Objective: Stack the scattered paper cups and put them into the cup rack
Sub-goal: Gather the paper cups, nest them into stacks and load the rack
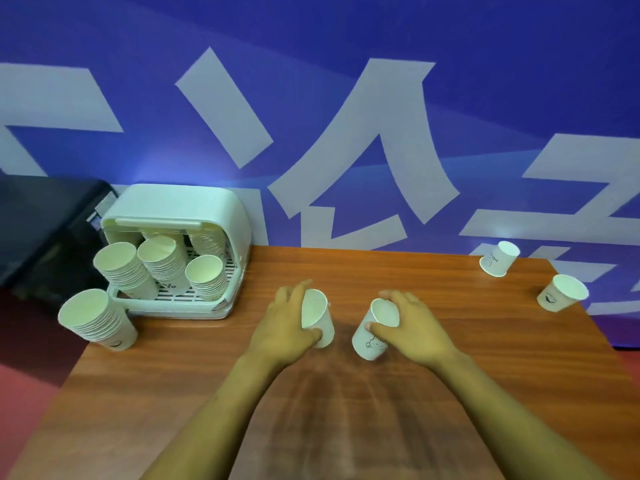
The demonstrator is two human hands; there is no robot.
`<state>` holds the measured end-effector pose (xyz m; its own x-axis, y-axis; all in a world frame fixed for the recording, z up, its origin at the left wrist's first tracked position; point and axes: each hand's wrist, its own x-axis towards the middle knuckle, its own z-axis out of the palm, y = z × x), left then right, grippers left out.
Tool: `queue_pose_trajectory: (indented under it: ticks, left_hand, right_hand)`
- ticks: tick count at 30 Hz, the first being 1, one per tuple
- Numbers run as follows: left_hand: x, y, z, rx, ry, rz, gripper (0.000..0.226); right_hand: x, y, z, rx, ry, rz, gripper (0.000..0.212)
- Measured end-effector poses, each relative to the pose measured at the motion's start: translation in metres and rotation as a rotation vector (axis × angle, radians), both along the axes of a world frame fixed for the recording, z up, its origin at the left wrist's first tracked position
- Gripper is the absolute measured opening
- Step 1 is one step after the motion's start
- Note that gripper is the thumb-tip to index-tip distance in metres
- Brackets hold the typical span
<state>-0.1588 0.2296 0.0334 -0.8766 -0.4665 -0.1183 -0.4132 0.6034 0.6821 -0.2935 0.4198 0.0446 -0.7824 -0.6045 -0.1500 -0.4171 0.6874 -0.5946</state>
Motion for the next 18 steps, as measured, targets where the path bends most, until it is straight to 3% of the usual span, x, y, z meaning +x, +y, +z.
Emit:
queue_pose_trajectory:
  ticks: [9,13,18]
  left_hand:
    - [0.034,-0.023,0.0,-0.06,-0.129,0.066,0.082]
    - [0.048,-0.061,0.007,-0.072,-0.099,0.169,0.075]
    - [0.04,-0.088,0.015,-0.082,-0.01,0.109,0.076]
  right_hand:
    - [-0.007,-0.03,-0.022,-0.05,-0.105,0.073,0.054]
    - [-0.001,-0.046,-0.02,-0.03,-0.094,0.103,0.056]
    - [0.001,-0.074,-0.003,-0.032,-0.01,0.081,0.057]
